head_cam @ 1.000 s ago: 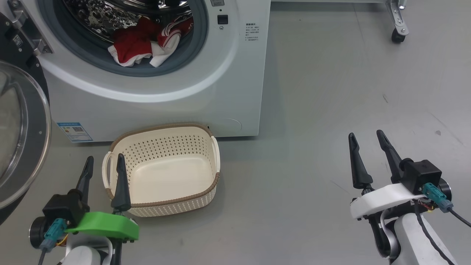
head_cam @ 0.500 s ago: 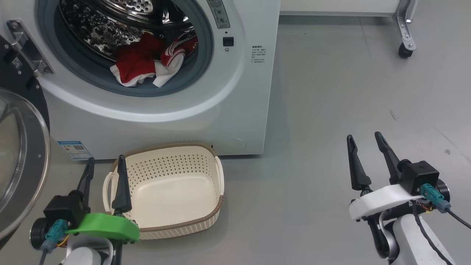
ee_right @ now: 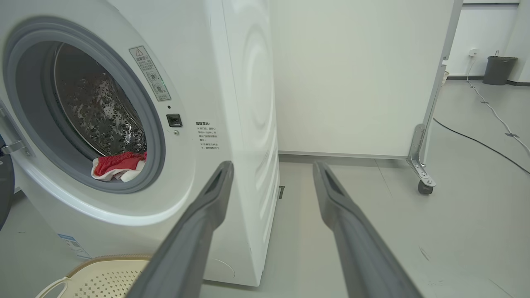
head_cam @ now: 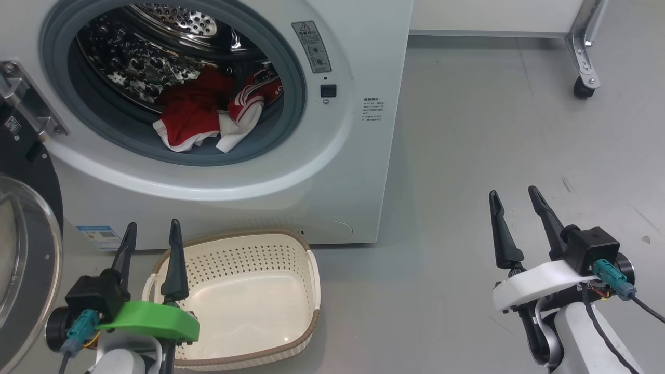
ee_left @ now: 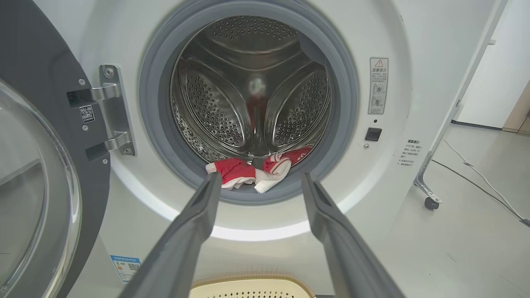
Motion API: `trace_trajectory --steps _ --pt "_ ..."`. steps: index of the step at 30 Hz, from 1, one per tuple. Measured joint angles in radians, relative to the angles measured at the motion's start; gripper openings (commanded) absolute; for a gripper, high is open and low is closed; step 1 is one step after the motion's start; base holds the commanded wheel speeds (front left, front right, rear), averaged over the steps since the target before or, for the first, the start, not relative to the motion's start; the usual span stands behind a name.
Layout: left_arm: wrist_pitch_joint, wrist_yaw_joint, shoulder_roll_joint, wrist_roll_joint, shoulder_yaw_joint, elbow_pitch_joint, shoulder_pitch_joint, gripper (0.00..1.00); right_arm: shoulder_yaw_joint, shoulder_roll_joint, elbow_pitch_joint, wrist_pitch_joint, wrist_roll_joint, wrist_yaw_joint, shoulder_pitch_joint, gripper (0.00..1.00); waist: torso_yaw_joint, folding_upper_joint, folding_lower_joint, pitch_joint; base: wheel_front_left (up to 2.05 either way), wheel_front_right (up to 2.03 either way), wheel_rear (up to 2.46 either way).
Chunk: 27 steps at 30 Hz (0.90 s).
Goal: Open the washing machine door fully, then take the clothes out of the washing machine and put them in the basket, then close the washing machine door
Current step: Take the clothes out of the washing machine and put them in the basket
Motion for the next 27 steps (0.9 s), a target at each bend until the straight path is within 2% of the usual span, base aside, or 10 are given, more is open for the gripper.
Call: trace_trajectory --steps 13,27 --pt "0.0 0.0 0.0 0.001 -0.004 -0.004 0.0 1.0 -0.003 0.0 0.0 0.0 0.0 0.0 0.0 1.0 -0.006 0.0 0.0 0.014 0.52 -0.52 0.0" --pt "0.0 0.0 0.0 0.003 -0.006 -0.003 0.0 1.0 -0.004 0.002 0.0 0.0 0.0 0.0 0.0 1.0 -0.007 0.0 0.0 0.021 0.06 -0.06 0.0"
